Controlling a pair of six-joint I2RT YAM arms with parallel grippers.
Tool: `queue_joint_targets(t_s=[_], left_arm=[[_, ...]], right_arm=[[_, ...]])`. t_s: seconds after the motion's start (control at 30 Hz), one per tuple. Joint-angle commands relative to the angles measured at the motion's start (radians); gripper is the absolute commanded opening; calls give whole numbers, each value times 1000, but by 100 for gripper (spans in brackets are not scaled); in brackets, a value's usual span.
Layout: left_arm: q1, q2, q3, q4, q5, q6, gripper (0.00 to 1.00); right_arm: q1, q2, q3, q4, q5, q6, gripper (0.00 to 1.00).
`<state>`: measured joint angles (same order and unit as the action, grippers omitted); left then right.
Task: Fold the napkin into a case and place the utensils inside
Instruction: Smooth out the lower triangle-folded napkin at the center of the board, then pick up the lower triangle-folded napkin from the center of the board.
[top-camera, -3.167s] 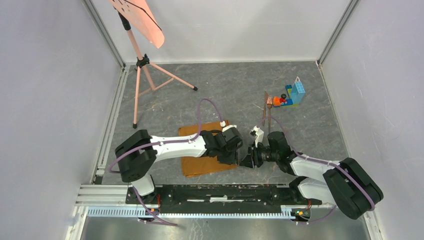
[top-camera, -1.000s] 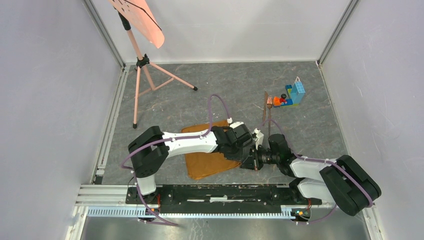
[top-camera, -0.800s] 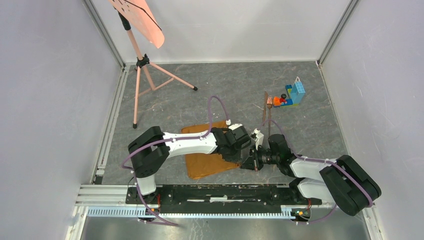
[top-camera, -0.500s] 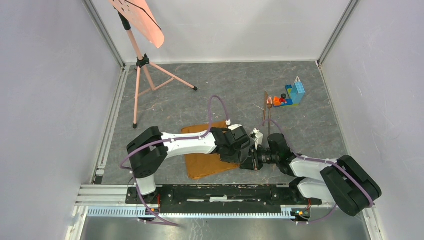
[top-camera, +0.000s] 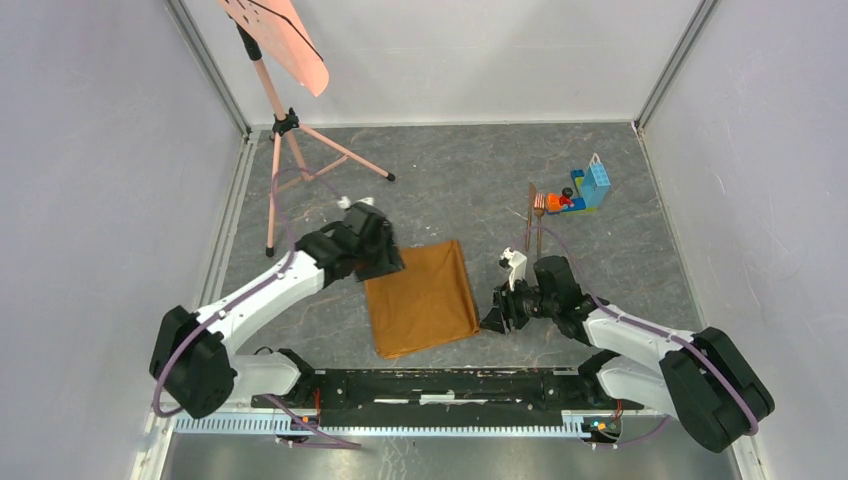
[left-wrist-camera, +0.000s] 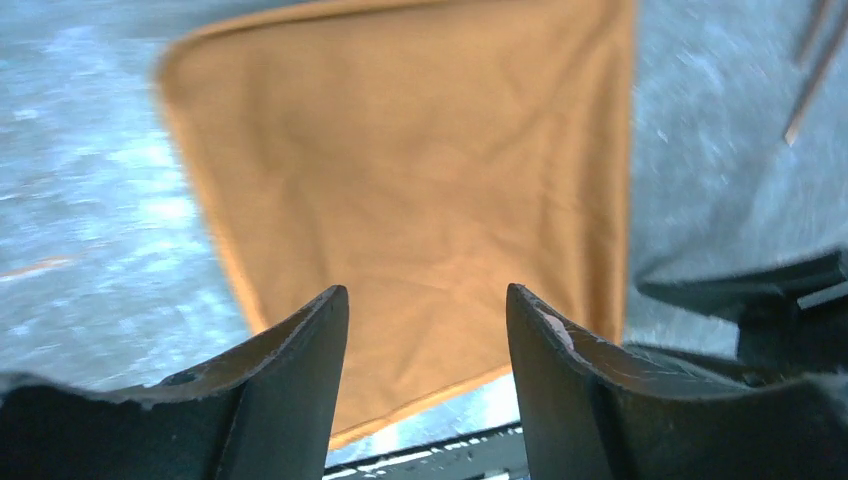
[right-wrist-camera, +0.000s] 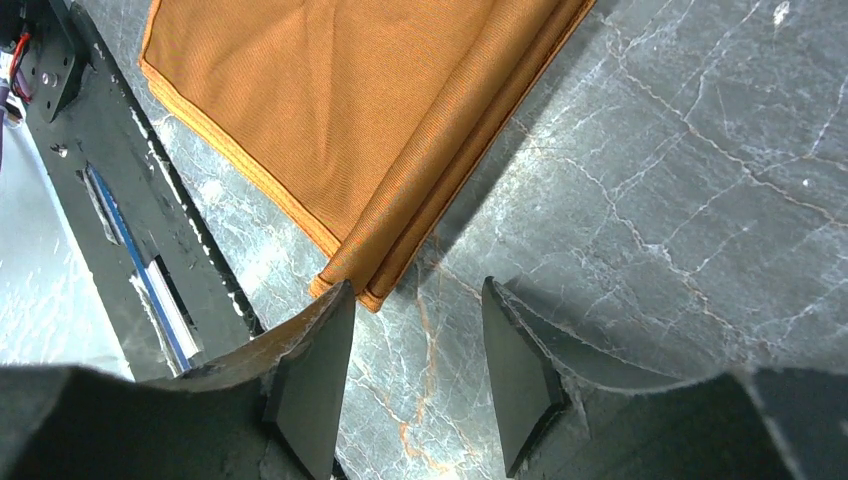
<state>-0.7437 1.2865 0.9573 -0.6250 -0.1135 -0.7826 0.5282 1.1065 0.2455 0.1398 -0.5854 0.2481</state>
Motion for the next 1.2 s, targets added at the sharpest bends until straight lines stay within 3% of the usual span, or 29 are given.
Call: queue_joint_targets(t_s=[0.0, 0.2, 0.4, 0.67, 0.93, 1.0, 1.17], left_arm=[[207, -69, -117, 128, 180, 101, 64], [361, 60, -119, 219, 273, 121, 49], [422, 201, -91, 266, 226, 151, 37], [472, 388, -47, 315, 170, 169, 31], [484, 423, 14, 268, 146, 199, 31], [484, 395, 7, 261, 169, 208, 33], [484, 287, -18, 236, 245, 230, 45]], right_arm=[[2, 22, 59, 7, -15, -20, 57], [59, 83, 89, 32, 16, -12, 64], [98, 112, 54, 70, 93, 18, 60], [105, 149, -26, 121, 182, 32, 29], [105, 150, 24, 29, 402, -23, 15], [105, 139, 63, -14, 429, -39, 16], [111, 60, 187, -151, 433, -75, 38]])
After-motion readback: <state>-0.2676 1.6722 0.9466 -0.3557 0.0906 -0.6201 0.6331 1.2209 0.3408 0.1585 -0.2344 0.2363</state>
